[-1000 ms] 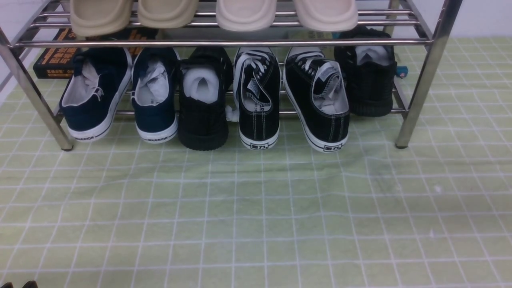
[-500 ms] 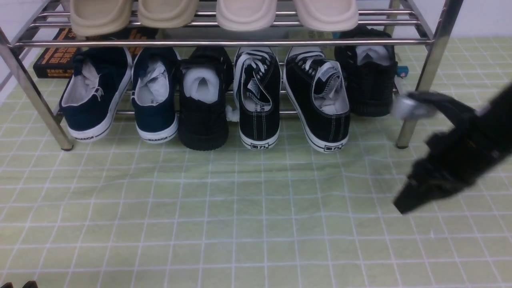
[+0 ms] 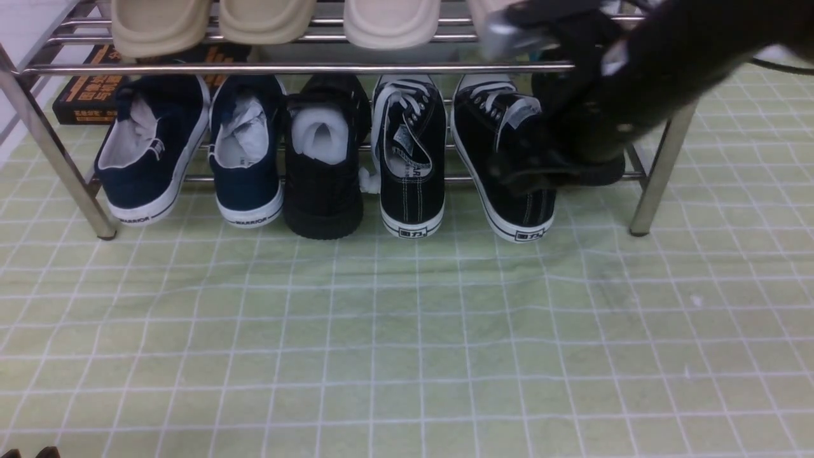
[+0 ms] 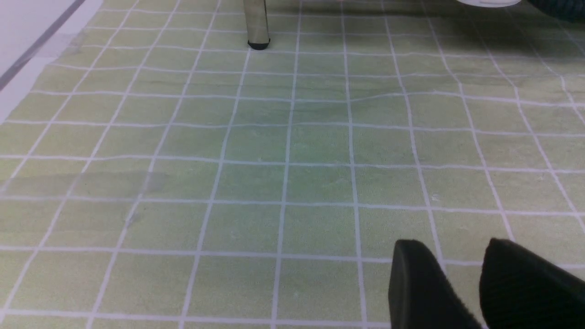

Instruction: Take the shoes off the shelf with your hand from the green coffee tablecloth.

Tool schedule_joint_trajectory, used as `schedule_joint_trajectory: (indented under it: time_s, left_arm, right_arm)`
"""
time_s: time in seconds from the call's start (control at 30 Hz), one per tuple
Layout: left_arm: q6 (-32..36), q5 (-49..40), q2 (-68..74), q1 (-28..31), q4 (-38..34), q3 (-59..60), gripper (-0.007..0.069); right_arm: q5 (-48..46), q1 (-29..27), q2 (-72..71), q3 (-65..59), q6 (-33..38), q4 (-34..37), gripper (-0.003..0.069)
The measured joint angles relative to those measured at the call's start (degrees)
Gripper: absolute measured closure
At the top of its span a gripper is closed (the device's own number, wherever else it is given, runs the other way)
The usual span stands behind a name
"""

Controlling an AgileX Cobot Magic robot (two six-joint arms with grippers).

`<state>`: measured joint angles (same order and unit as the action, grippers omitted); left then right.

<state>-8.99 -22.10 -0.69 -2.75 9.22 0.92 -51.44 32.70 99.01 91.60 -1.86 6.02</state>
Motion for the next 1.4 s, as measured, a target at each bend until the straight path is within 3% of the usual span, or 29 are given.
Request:
schedule_joint_trajectory:
  time_s: [0.03, 0.13, 0.23, 0.4, 0.67, 0.9, 1.2, 1.4]
  left_arm:
    - [0.0, 0.0, 0.0, 0.0, 0.0, 0.0, 0.0385]
    - [0.0, 0.0, 0.0, 0.0, 0.0, 0.0, 0.0385]
    - [0.0, 0.0, 0.0, 0.0, 0.0, 0.0, 0.0385]
    - [0.0, 0.0, 0.0, 0.0, 0.0, 0.0, 0.0385]
    - [0.0, 0.0, 0.0, 0.0, 0.0, 0.0, 0.0385]
    - [0.0, 0.0, 0.0, 0.0, 0.0, 0.0, 0.0385]
    - [0.0, 0.0, 0.0, 0.0, 0.0, 0.0, 0.0385]
    - [0.0, 0.0, 0.0, 0.0, 0.0, 0.0, 0.0385]
  right_arm:
    - [0.2, 0.2, 0.2, 0.1, 0.0, 0.0, 0.0430]
    - [3.2, 1.8, 3.3, 1.5, -9.5, -7.8, 0.0312]
    - [6.4, 2.0, 5.6, 1.6, -17.6, -14.3, 0.0253]
    - [8.3, 2.1, 7.9, 1.7, -25.6, -22.1, 0.0235]
    - [12.1, 2.1, 11.0, 1.7, -30.8, -28.6, 0.0251]
    - [15.2, 2.1, 14.1, 1.7, -31.3, -30.2, 0.0341]
    - [14.8, 2.1, 15.0, 1.8, -31.5, -31.8, 0.0651]
    - [6.2, 3.4, 9.9, 1.7, -31.4, -30.2, 0.0657]
